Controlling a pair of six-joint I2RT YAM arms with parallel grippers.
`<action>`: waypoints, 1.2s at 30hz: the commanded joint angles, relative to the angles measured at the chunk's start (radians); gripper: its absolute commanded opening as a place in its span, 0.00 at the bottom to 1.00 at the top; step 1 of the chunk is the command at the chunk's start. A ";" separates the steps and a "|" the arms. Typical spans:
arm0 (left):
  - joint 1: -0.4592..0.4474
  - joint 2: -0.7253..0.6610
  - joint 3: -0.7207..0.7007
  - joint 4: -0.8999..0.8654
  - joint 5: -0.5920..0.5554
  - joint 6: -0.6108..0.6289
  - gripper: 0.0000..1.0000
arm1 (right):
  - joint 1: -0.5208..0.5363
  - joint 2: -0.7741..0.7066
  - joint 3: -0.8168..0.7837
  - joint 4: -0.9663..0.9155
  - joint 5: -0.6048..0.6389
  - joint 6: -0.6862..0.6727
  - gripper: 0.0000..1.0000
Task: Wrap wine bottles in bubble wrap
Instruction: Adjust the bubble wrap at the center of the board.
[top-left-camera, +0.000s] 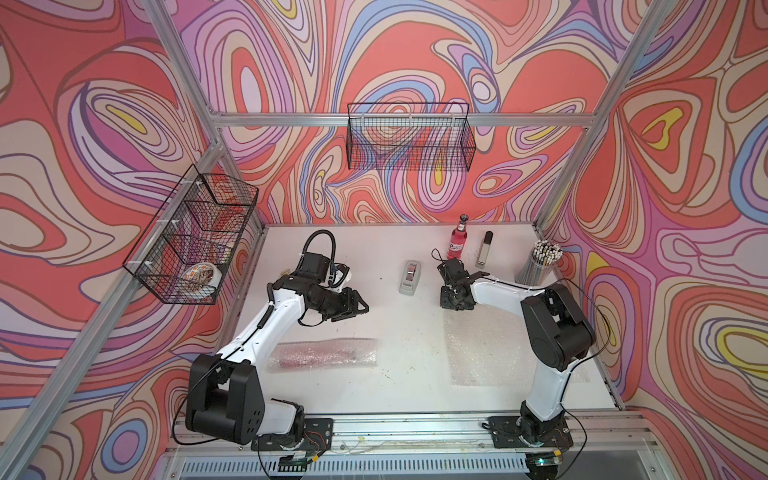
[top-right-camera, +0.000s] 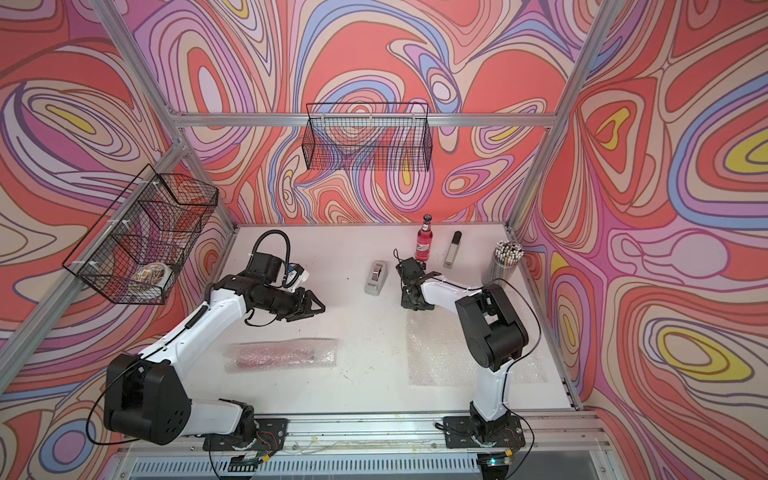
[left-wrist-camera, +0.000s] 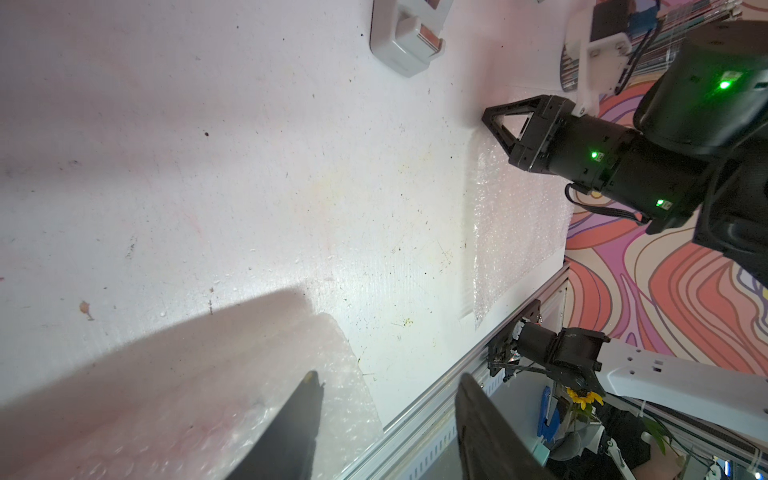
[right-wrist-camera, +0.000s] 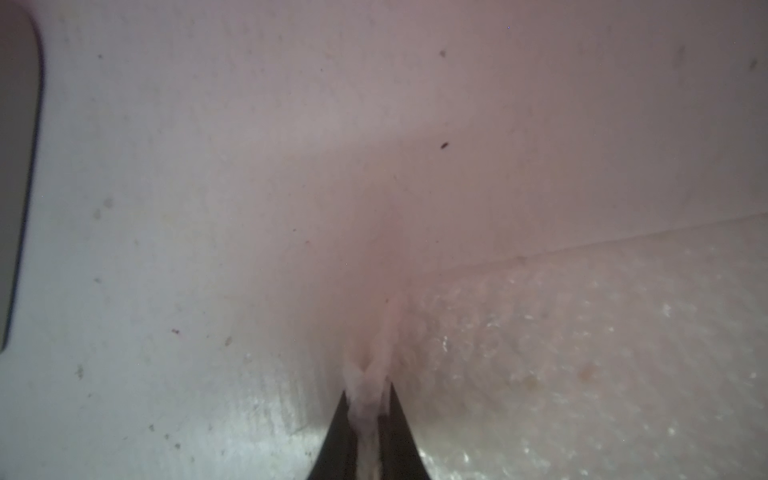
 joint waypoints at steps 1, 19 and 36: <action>-0.006 -0.003 0.018 -0.036 -0.020 0.032 0.53 | 0.023 -0.043 0.008 -0.029 -0.029 -0.004 0.08; -0.003 -0.026 0.029 -0.076 -0.043 0.058 0.53 | 0.187 -0.220 -0.039 0.086 -0.235 0.503 0.00; -0.064 -0.134 -0.092 0.027 0.007 -0.058 0.53 | 0.083 -0.260 0.000 0.194 -0.073 0.857 0.00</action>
